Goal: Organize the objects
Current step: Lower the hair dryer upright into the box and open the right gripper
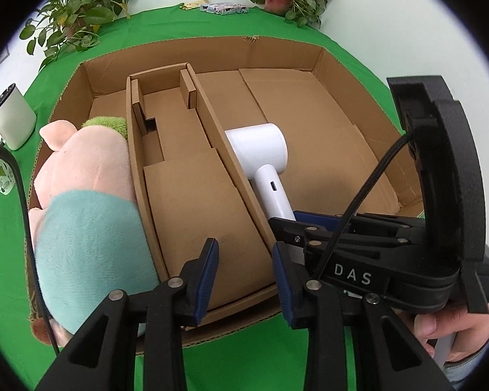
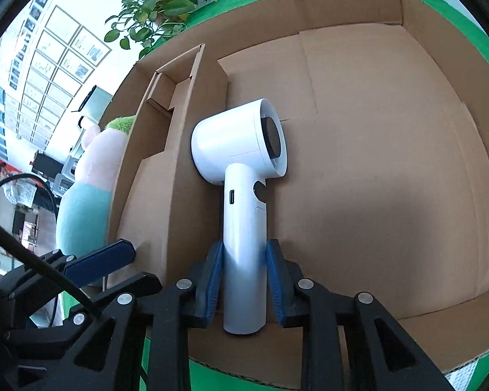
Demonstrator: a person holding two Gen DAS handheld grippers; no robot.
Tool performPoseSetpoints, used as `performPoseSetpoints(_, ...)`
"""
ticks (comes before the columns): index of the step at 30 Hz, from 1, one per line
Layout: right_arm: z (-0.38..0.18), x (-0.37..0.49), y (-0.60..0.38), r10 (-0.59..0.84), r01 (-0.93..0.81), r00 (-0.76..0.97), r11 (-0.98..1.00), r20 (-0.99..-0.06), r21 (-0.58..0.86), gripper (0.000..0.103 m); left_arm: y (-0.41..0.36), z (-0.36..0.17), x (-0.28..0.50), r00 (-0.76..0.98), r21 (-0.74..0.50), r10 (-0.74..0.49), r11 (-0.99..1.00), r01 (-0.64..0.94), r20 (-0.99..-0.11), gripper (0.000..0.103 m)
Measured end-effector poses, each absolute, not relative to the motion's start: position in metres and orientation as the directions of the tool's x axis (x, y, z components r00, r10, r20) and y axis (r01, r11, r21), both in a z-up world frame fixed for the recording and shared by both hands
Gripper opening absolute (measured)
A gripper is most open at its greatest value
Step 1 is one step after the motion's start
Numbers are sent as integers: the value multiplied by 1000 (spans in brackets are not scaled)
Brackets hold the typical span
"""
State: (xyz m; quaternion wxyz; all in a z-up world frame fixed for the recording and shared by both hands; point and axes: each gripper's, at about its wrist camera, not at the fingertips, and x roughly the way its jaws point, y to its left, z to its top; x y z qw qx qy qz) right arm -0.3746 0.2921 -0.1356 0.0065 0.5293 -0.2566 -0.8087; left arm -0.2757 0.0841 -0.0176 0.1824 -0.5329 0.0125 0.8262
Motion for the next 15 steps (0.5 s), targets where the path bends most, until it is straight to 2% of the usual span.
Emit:
performPoseSetpoints(9, -133, -376, 287, -296, -255, -412, -870, -862, 421, 27, 69, -12, -274, -356, -173, 281, -937, -305, -891, 32)
performPoseSetpoints(12, -133, -379, 284, -341, -203, -389, -874, -856, 441, 29, 63, -11, -275, -364, -176, 275, -943, -282, -890, 32)
performPoseSetpoints(15, -127, -377, 274, -304, -143, -377, -914, -875, 380, 31, 56, -7, -276, -374, -195, 285, -946, -260, -883, 32)
